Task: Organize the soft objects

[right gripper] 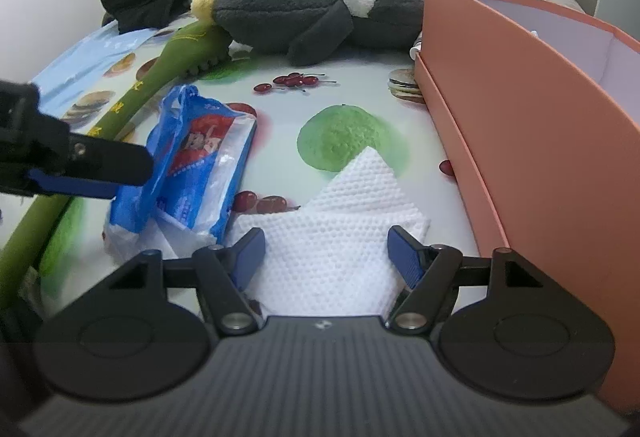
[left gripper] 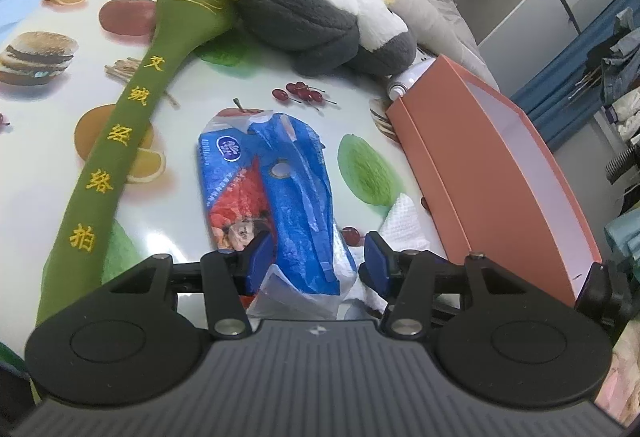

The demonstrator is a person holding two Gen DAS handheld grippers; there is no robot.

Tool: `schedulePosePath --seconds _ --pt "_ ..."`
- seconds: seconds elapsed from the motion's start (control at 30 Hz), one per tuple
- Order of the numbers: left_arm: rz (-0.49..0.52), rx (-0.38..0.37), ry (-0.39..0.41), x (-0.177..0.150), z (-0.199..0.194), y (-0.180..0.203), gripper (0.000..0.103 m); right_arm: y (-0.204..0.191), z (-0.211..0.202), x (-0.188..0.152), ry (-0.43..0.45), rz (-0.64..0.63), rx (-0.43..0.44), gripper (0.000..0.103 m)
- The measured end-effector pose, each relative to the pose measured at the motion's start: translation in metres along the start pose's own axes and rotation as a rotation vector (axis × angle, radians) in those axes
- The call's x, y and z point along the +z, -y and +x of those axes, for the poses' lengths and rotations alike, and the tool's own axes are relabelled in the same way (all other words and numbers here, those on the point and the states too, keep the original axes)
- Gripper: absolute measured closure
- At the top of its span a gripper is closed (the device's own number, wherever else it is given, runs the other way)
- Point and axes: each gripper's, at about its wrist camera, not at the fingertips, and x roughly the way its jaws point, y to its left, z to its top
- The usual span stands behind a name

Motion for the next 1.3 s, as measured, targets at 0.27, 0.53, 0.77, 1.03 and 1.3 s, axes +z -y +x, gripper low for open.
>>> schedulePosePath --seconds 0.27,0.53,0.77,1.03,1.3 --pt "0.072 0.059 0.012 -0.004 0.007 0.011 0.043 -0.006 -0.006 -0.002 -0.010 -0.023 0.024 0.070" --pt "0.169 0.137 0.042 -0.004 0.017 0.028 0.044 -0.001 -0.015 0.003 -0.025 0.030 0.032 0.090" --pt "0.227 0.218 0.050 -0.005 0.032 0.033 0.065 0.002 -0.028 0.001 -0.018 0.047 0.019 0.090" --pt "0.211 0.207 0.058 -0.002 0.023 0.031 0.088 0.006 -0.045 0.006 0.003 0.076 0.025 0.090" --pt "0.215 0.156 0.086 0.002 -0.010 0.045 0.092 0.010 -0.077 0.021 0.056 0.099 0.033 0.090"
